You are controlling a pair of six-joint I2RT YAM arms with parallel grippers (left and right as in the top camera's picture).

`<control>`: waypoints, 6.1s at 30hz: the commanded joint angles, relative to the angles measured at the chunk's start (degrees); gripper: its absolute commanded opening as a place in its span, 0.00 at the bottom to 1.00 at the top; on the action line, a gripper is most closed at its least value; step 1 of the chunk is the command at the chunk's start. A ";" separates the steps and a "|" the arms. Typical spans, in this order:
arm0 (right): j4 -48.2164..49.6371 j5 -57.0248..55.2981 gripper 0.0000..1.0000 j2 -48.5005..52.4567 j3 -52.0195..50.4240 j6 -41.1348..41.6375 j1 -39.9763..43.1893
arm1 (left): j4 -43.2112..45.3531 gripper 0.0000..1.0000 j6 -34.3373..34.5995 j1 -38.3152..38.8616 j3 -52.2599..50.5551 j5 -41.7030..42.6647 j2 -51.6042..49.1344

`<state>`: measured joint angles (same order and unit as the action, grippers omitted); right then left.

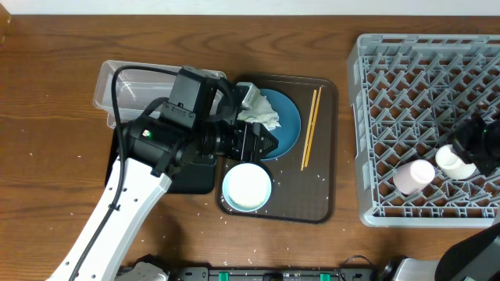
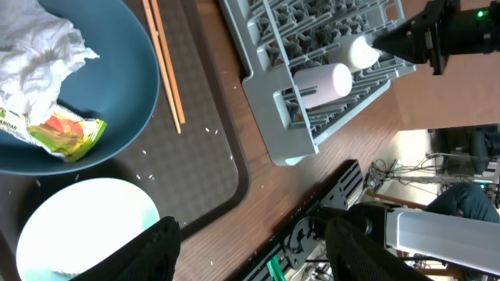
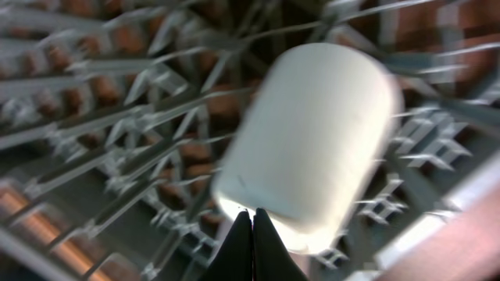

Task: Sort waste into correct bins and load items into the dishwasher rack
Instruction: 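Move the left gripper to the white bowl of rice, then grasp and lift the white rice bowl with the left gripper, then tip the rice bowl over the black tray to pour out rice, then set the emptied bowl back on the brown tray with the left gripper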

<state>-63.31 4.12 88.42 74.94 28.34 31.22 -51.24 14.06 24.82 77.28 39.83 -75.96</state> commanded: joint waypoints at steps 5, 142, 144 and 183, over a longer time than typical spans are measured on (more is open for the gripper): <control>-1.62 -9.79 0.01 -0.66 0.68 3.80 6.29 | -0.50 0.63 -1.66 -0.09 0.11 -0.74 0.52; -2.16 21.40 0.69 -20.26 1.18 -12.57 -2.47 | 10.12 0.06 -24.02 -51.04 -25.29 44.06 -17.20; -2.08 21.40 0.69 -20.28 1.18 -12.55 -2.47 | 9.90 0.06 -20.02 -51.01 -25.51 47.82 -17.27; -2.29 21.40 0.70 -20.26 1.18 -12.57 -2.47 | 14.86 0.06 8.07 19.02 -20.31 -32.98 -6.32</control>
<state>-65.45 25.28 67.99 75.50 16.67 29.54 -36.97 20.18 41.60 56.38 12.32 -78.13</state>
